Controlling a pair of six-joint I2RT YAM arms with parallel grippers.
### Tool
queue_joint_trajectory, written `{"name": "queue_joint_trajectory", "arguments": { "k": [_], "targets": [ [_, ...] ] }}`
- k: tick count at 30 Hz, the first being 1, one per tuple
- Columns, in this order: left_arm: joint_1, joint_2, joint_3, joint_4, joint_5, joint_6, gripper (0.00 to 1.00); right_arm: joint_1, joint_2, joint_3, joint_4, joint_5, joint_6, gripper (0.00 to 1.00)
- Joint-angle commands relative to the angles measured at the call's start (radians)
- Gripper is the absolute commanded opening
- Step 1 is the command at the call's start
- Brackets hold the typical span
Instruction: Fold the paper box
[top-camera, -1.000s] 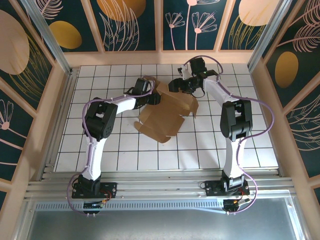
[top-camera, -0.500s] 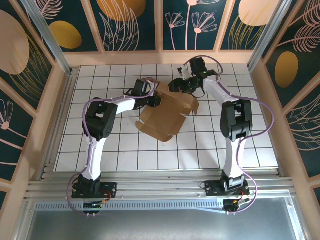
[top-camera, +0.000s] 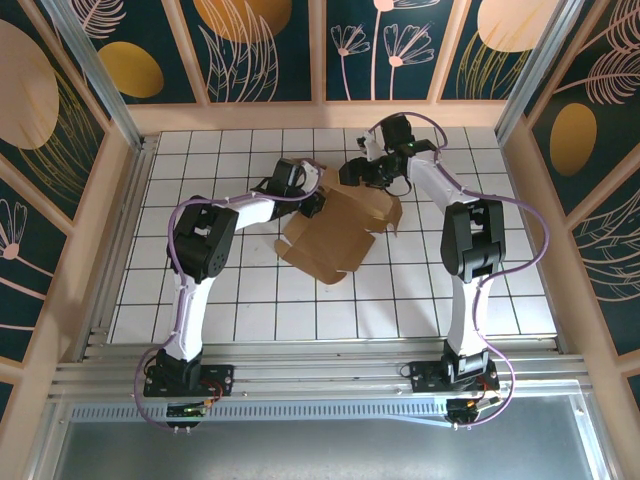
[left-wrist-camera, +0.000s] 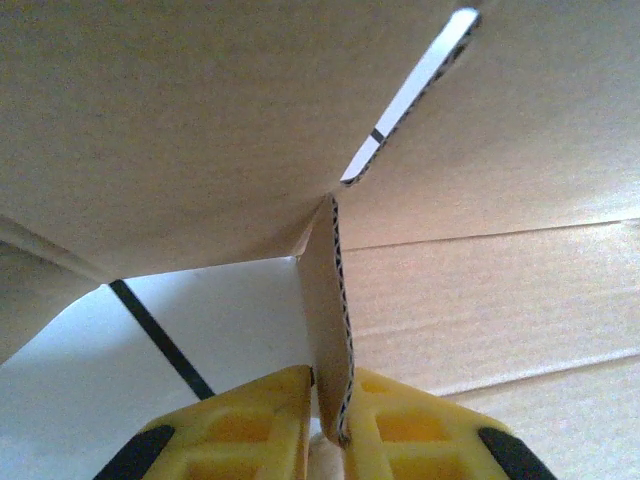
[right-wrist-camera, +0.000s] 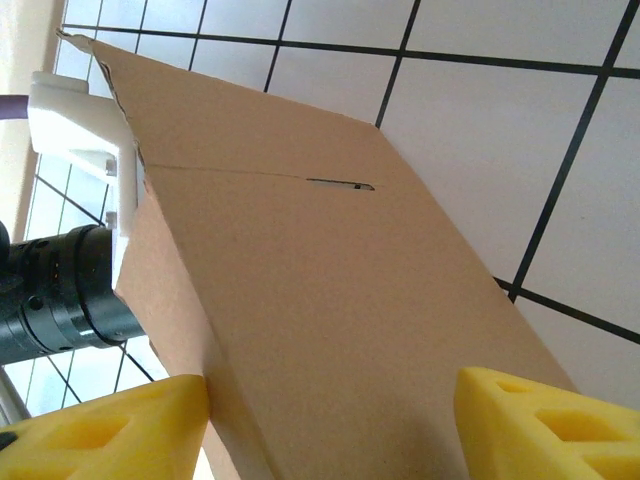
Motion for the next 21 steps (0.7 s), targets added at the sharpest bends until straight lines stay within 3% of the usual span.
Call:
{"name": "queue_joint_trajectory", "arguments": {
  "k": [1, 9, 17, 21],
  "targets": [
    [-0.067, 0.008, 0.056, -0.015, 0.034, 0.120, 0.18, 0.003, 0.023, -0.018, 0.002, 0.019, 0.017, 0.67],
    [-0.076, -0.060, -0.018, 0.060, 0.034, 0.091, 0.34, -0.003, 0.004, -0.042, 0.010, 0.035, 0.012, 0.67],
    [-0.044, -0.329, -0.224, 0.162, -0.023, -0.022, 0.49, -0.024, 0.010, -0.032, 0.003, 0.018, 0.009, 0.62],
    [0.008, -0.455, -0.277, 0.117, -0.004, -0.076, 0.51, -0.034, 0.015, -0.019, 0.001, 0.005, 0.008, 0.62]
  ]
}}
